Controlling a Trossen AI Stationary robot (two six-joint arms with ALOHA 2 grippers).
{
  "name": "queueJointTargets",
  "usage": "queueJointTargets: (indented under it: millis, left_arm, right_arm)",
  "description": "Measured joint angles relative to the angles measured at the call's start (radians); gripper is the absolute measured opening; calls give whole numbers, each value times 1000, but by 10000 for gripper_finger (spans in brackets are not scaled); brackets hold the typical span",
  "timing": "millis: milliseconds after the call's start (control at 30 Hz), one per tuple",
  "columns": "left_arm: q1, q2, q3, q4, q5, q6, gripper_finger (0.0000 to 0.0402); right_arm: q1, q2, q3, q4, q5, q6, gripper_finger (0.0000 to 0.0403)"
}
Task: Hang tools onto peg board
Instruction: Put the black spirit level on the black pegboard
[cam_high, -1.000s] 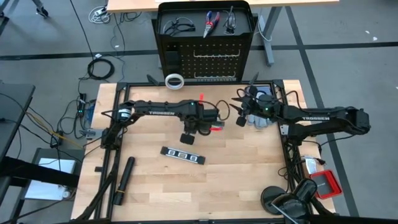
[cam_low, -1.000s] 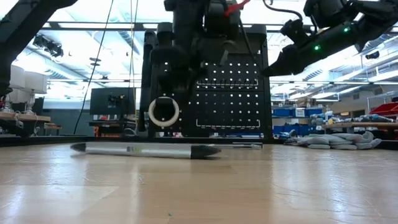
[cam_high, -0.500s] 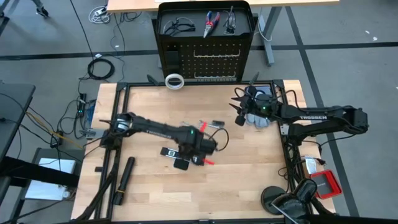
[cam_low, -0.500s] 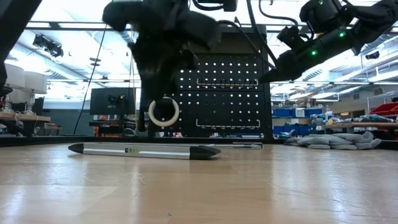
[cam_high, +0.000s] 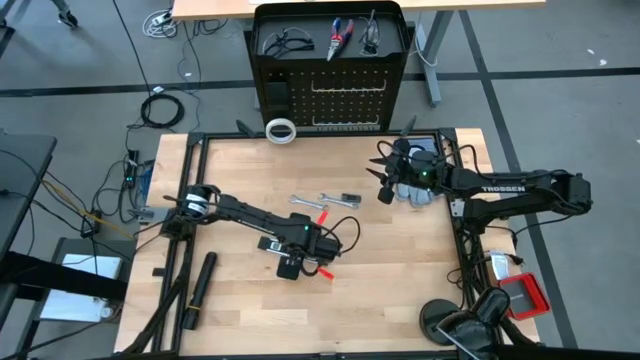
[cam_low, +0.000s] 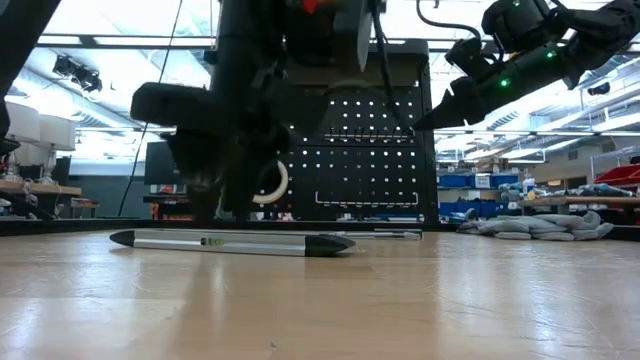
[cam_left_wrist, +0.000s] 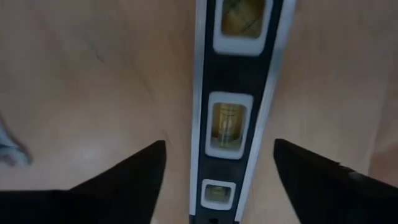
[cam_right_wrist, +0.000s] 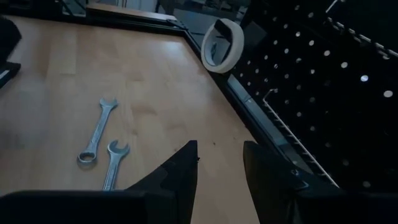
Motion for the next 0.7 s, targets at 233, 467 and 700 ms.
queueJointTargets:
  millis: [233,467,700]
  left_arm:
    - [29,0,-87,101,60,82,360]
    - [37,-5,-112,123,75,152,309]
    - [35,-1,-92,112,36,153,171]
  right_arm:
    - [0,0,0,0,0,0,138]
    - [0,0,0,0,-1,0,138]
    - [0,0,0,0,-1,0,138]
